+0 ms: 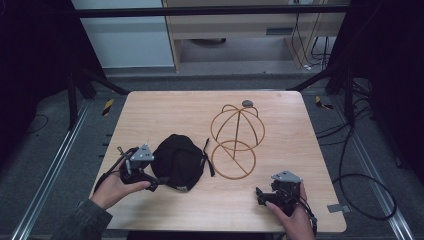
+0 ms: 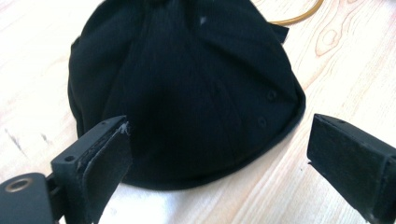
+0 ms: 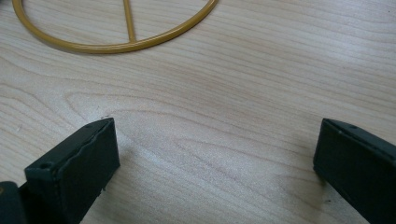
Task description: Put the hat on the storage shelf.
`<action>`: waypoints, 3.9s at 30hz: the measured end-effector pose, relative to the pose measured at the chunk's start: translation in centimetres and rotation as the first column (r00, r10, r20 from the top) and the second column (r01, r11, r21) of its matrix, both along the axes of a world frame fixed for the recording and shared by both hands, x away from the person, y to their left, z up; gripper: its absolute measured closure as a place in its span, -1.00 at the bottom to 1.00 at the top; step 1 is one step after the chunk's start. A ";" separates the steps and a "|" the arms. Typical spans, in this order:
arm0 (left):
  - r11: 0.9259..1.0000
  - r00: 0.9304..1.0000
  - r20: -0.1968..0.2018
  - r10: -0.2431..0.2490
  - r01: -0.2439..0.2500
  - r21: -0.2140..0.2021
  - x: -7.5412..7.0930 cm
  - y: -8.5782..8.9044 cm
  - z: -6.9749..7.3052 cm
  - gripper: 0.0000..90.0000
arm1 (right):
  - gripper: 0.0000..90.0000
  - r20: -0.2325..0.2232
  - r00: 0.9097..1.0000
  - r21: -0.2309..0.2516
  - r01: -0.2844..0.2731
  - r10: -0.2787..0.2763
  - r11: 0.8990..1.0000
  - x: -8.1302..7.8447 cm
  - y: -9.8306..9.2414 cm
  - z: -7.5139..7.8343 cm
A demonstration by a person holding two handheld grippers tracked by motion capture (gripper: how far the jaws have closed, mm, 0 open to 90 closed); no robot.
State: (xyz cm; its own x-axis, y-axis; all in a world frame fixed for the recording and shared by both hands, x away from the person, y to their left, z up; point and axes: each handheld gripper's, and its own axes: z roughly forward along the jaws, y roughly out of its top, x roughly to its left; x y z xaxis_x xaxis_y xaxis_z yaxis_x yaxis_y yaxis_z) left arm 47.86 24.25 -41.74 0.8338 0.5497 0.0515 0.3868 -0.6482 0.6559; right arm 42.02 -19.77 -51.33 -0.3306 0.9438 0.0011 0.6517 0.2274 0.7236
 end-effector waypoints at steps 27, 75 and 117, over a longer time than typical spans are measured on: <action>0.990 1.000 -0.024 0.000 0.003 0.144 6.0 -5.4 2.7 0.53 | -0.99 0.001 1.000 0.001 -0.001 0.001 1.000 0.0 0.0 0.0; 1.000 0.988 0.152 -0.008 0.011 -0.020 3.5 -5.1 16.2 0.62 | -0.99 0.001 1.000 0.001 -0.002 0.002 1.000 0.0 0.0 0.0; 0.993 0.974 0.228 -0.004 0.031 -0.117 2.1 -5.3 24.0 0.62 | -0.99 0.001 1.000 -0.004 -0.003 0.003 1.000 0.1 0.0 0.0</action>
